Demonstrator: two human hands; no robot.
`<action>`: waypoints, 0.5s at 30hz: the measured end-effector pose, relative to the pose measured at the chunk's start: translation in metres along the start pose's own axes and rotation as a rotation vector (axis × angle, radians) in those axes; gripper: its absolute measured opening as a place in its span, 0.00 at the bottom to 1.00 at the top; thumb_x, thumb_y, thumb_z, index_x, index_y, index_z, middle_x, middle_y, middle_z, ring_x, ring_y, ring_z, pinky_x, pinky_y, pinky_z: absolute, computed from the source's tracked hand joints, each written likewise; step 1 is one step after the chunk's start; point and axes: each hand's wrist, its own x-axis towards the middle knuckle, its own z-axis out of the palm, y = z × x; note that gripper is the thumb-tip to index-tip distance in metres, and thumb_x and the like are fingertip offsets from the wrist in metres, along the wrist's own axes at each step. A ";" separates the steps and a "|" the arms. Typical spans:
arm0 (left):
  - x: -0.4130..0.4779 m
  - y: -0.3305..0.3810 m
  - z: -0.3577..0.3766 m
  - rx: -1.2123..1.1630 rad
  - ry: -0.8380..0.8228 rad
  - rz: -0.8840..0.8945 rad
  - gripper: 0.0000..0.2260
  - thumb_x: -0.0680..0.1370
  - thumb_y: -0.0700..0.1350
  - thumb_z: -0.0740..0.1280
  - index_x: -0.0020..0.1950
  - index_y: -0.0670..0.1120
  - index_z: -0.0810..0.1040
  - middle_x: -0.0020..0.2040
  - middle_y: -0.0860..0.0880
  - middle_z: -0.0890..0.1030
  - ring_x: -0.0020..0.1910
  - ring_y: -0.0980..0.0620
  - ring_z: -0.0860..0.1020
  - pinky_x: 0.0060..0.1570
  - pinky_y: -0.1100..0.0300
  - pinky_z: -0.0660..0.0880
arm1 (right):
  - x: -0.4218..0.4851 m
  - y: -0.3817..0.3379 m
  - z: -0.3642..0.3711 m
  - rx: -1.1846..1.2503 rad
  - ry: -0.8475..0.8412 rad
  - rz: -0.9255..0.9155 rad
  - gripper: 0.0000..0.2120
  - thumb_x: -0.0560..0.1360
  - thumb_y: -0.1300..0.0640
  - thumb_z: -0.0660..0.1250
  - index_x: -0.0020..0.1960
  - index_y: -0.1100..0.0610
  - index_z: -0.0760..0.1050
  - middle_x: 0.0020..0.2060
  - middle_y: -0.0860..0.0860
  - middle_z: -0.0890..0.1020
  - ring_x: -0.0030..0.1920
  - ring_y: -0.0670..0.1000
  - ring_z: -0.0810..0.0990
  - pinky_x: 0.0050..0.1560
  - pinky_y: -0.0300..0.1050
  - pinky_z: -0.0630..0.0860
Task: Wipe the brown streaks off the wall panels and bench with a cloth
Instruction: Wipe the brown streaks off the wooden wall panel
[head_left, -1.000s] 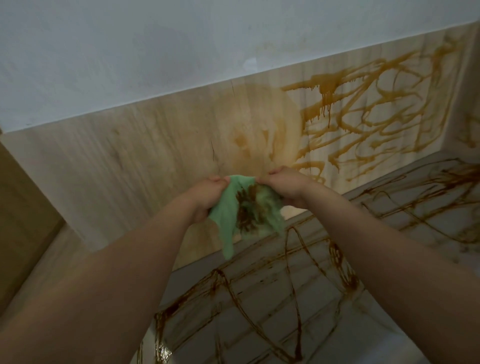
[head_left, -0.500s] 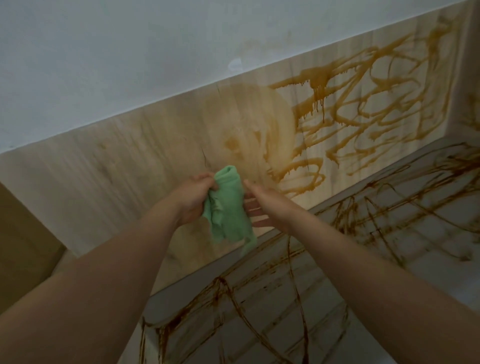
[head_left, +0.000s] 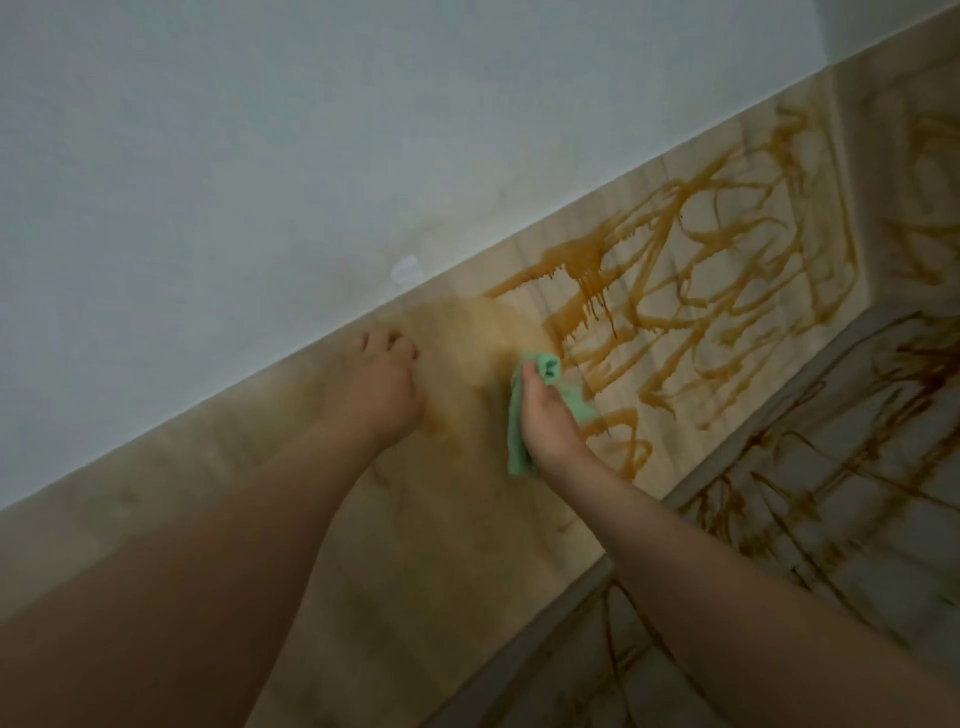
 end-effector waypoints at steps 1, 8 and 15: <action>0.008 -0.004 -0.001 0.125 0.084 0.018 0.20 0.79 0.45 0.64 0.72 0.46 0.71 0.72 0.45 0.67 0.69 0.41 0.65 0.67 0.46 0.67 | 0.007 -0.008 0.003 -0.022 0.012 -0.097 0.33 0.85 0.35 0.45 0.82 0.54 0.60 0.78 0.55 0.66 0.78 0.58 0.63 0.77 0.52 0.58; 0.020 -0.024 0.021 0.408 0.101 -0.049 0.38 0.79 0.52 0.68 0.83 0.49 0.50 0.75 0.46 0.58 0.68 0.40 0.60 0.64 0.43 0.64 | 0.063 0.015 0.027 -0.645 -0.106 -0.523 0.31 0.84 0.33 0.43 0.84 0.41 0.44 0.82 0.42 0.35 0.81 0.54 0.30 0.80 0.54 0.34; 0.020 -0.032 0.030 0.415 0.183 -0.015 0.40 0.76 0.51 0.72 0.83 0.48 0.54 0.75 0.45 0.59 0.66 0.39 0.60 0.61 0.43 0.62 | 0.055 0.142 0.019 -0.842 -0.029 -0.468 0.32 0.81 0.31 0.38 0.83 0.37 0.36 0.83 0.49 0.37 0.80 0.63 0.58 0.76 0.59 0.62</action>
